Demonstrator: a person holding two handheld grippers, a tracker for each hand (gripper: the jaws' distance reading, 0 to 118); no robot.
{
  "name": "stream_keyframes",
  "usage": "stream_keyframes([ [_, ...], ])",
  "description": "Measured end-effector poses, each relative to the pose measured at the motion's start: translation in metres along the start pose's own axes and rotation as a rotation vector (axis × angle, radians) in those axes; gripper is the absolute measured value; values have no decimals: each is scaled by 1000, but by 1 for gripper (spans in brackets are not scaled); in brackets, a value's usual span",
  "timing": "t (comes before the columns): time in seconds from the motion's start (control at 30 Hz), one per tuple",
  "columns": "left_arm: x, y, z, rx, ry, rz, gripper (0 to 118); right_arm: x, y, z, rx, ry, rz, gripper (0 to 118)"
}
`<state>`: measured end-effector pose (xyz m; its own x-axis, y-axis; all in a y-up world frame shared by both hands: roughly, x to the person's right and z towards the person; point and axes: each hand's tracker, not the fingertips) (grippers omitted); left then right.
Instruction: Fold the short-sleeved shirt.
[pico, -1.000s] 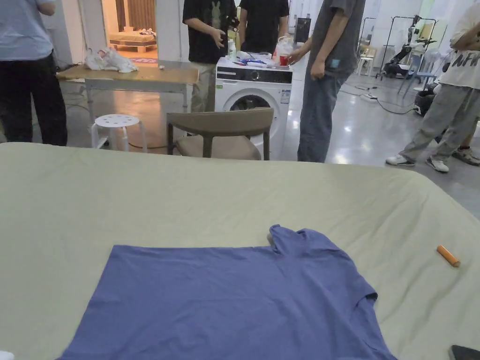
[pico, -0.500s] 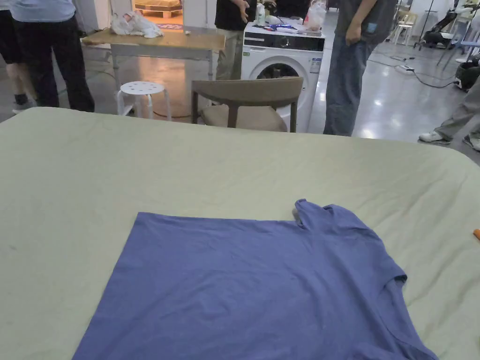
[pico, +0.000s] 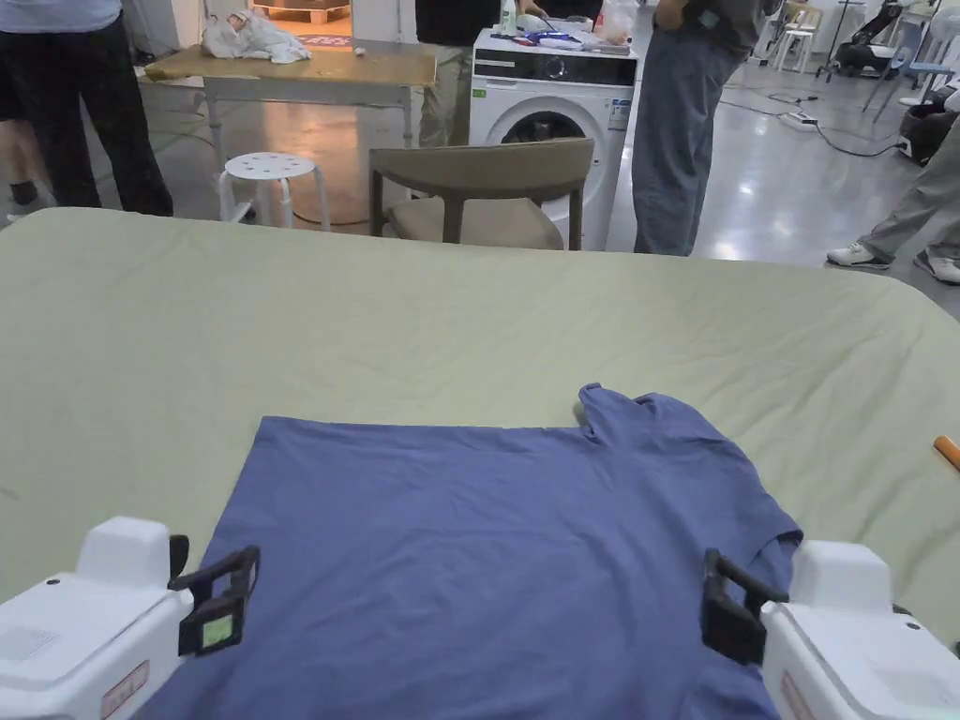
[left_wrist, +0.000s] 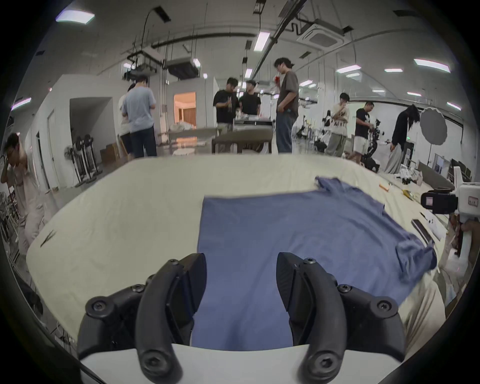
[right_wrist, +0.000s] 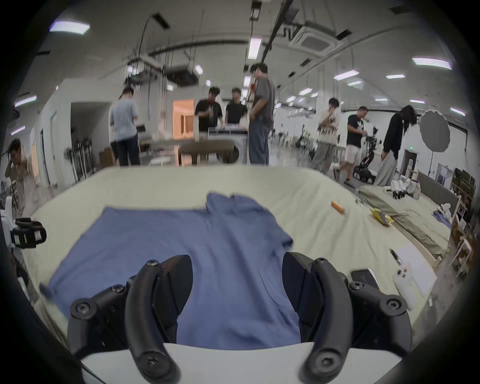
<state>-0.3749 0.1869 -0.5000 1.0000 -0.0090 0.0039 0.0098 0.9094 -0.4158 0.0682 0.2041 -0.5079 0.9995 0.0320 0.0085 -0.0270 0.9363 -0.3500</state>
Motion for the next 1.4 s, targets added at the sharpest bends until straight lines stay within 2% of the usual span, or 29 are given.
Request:
stream_keyframes([
  [0.1,23,22,-4,100,4,-10,38,-19,10,-6,132,-7,-47,66],
  [0.2,38,33,-3,188,22,-42,22,-31,20,-3,239,-11,-70,40],
  [0.27,46,36,2,225,50,-43,2,-36,25,1,277,-16,-65,7],
  [0.3,47,36,3,242,53,-40,0,-38,28,0,294,-14,-59,4],
  [0.5,43,36,14,267,46,-3,0,-44,33,6,324,-10,4,0],
  [0.63,23,32,26,200,52,-32,0,-46,31,7,325,6,45,0],
  [0.73,-2,20,41,92,54,-13,0,-45,26,4,312,19,59,0],
  [0.9,-49,-12,70,-180,-45,68,0,-46,14,-7,237,44,38,0],
  [1.07,-61,-48,89,-380,-93,77,0,-51,1,-14,190,57,39,0],
  [1.1,-62,-55,88,-403,-83,87,2,-52,0,-14,181,62,32,0],
  [1.2,-59,-67,77,-442,-25,129,23,-53,-2,-15,169,68,24,0],
  [1.23,-60,-70,70,-454,-5,152,35,-53,-2,-15,165,67,27,0],
  [1.3,-66,-79,51,-437,10,196,47,-52,-2,-15,159,68,28,0],
  [1.4,-59,-88,31,-450,88,154,48,-48,-5,-15,153,60,34,0],
])
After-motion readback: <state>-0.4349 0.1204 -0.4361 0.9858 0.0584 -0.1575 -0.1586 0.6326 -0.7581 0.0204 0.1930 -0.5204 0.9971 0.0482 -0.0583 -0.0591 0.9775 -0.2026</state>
